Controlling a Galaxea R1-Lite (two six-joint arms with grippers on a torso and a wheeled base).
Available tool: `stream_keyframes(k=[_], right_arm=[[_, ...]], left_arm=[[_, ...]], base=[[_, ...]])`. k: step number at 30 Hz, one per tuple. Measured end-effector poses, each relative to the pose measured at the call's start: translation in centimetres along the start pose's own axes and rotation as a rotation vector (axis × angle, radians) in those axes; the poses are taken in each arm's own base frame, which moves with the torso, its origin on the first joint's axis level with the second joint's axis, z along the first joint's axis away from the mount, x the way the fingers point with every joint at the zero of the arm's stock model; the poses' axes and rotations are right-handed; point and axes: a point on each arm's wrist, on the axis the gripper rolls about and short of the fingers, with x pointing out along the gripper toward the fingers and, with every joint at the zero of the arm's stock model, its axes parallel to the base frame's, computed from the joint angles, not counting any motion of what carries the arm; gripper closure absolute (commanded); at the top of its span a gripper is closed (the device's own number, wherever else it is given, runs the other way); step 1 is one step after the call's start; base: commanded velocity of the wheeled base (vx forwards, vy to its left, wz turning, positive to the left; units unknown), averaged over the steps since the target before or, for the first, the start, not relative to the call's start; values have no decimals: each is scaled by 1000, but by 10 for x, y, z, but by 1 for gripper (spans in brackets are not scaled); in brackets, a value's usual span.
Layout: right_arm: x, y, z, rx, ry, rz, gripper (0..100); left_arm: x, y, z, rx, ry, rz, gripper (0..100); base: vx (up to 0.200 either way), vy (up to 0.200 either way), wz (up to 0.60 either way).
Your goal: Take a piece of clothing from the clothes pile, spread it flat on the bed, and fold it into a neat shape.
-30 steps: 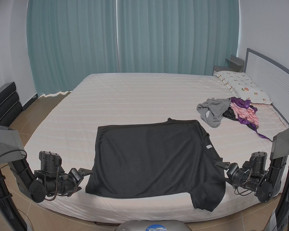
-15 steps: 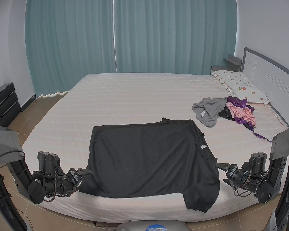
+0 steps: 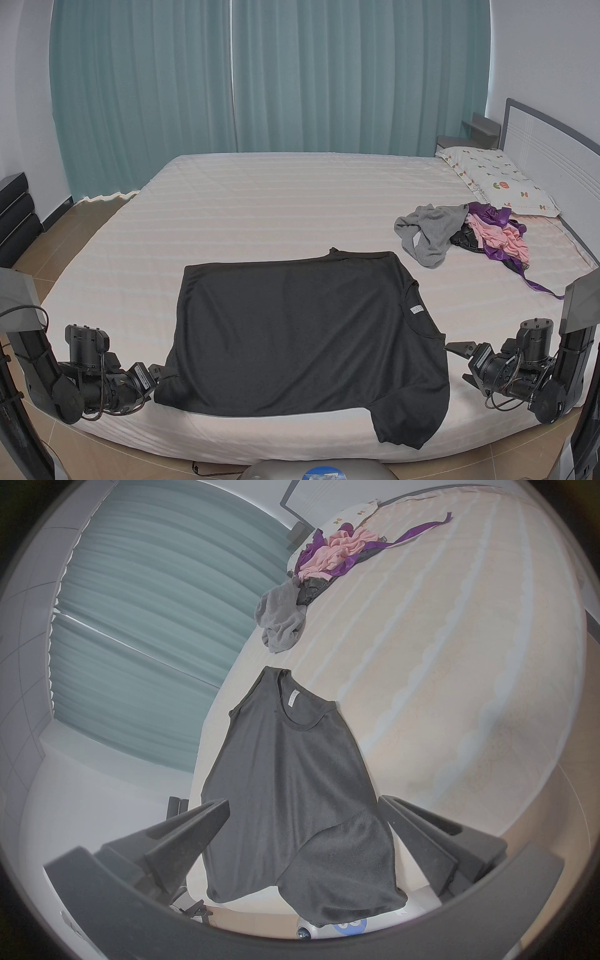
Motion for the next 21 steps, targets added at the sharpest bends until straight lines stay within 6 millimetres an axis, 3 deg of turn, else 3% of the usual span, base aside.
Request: stream_keyframes(k=[9,21], right_arm=[[0,0,-2,-2,8,-1,0],[0,0,-2,-2,8,0,0]], left_arm=[[11,13,-2,46,42,47,0],[29,9,1,74,20,86,0]], base=[[0,0,0],[0,0,0]])
